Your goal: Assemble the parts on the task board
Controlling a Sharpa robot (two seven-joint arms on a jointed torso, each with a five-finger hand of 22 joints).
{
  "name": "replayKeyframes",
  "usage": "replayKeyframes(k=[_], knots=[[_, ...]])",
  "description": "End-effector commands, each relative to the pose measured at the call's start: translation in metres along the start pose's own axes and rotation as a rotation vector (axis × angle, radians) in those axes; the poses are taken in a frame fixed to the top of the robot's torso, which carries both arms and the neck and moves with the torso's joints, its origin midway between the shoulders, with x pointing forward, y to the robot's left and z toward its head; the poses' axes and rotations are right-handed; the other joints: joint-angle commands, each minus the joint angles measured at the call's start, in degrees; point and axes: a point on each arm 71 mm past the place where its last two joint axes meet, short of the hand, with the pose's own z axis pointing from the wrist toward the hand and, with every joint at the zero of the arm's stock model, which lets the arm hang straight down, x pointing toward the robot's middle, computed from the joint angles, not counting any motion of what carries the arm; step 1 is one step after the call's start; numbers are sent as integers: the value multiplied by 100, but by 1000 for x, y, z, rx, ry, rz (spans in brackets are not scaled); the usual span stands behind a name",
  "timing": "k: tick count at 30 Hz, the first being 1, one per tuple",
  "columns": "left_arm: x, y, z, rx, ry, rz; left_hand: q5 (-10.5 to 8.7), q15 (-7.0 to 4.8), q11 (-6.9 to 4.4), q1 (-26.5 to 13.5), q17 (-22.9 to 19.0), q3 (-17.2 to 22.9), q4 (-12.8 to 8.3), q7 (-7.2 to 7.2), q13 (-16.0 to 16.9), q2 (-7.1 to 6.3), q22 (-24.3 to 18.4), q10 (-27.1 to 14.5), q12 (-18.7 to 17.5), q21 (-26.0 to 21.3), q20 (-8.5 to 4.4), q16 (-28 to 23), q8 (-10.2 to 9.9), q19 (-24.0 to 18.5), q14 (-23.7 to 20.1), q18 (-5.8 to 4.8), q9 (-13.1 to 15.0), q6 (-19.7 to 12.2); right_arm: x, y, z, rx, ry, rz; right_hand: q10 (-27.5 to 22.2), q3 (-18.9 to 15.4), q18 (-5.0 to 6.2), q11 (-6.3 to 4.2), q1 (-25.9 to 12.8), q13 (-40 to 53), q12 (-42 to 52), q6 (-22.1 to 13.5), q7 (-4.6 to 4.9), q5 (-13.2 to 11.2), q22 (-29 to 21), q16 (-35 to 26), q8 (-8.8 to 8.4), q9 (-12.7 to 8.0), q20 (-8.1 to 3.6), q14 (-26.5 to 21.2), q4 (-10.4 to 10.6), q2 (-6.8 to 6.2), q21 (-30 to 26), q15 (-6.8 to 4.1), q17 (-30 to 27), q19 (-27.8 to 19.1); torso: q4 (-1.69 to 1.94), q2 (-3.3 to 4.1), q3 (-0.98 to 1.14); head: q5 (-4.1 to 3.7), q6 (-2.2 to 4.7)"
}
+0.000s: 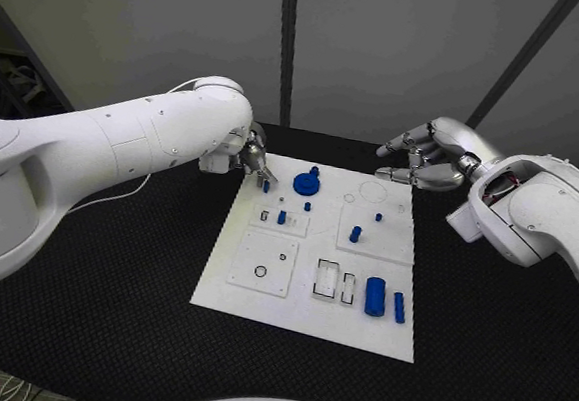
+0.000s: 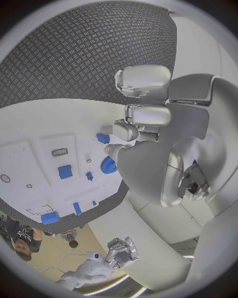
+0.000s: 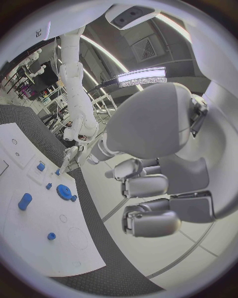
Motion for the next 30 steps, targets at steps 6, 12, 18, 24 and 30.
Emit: replayKeyframes(k=[6, 12, 18, 24, 30], knots=[[-1, -1, 0, 17, -1, 4, 5, 25, -37, 283, 1232, 80, -238, -17, -7, 173, 153, -10, -2, -28, 5, 40, 28, -10, 525, 84, -86, 30, -1, 2, 1, -13, -6, 2, 2, 19, 34, 8, -30, 12, 5, -32, -2, 33, 905, -9, -11, -13, -24, 261, 12, 27, 6, -18, 17, 202, -2, 3, 1, 2, -15], [0, -3, 0, 33, 8, -15, -45, 6, -63, 621, 1259, 249, -581, -44, -26, 377, 156, -22, -33, -37, -15, 67, 29, -15, 532, 85, -140, 15, -1, 2, 0, -14, -10, 2, 2, 19, 34, 8, -30, 12, 5, -32, -2, 33, 905, -9, -11, -13, -24, 261, 12, 27, 6, -18, 17, 202, -6, 0, 1, 7, -25], [1, -3, 0, 57, 35, -40, -37, 7, -65, 868, 1267, 440, -959, -44, -56, 537, 159, -28, -76, -48, -20, 76, 32, -22, 534, 85, -187, -24, -2, 2, 0, -15, -19, 3, -3, 22, 36, 8, -29, 2, -8, -33, -2, 34, 897, -17, -11, -14, -24, 258, 12, 30, -1, -18, 5, 197, -3, -1, 3, 36, -28], [3, 1, -2, 74, 56, -73, -64, 21, -44, 997, 1294, 954, -1427, -9, -58, 607, 198, 18, -70, -32, -14, 103, 135, -8, 542, 77, -104, -9, -3, 2, 0, -15, -25, 3, -6, 23, 40, 8, -29, -3, -15, -34, -2, 35, 884, -23, -11, -14, -24, 257, 12, 29, -13, -18, -2, 188, 2, -3, 0, 44, -36], [3, 7, -7, 93, 63, -109, -55, 27, -46, 662, 1284, 1488, -1723, -4, -53, 508, 228, 60, -53, -24, 6, 93, 321, 4, 539, 73, 178, -66, -4, 1, 0, -14, -32, 3, -12, 23, 43, 8, -29, -11, -28, -34, -2, 35, 875, -31, -11, -15, -24, 254, 13, 29, -20, -18, -13, 182, 7, -8, 3, 47, -35]])
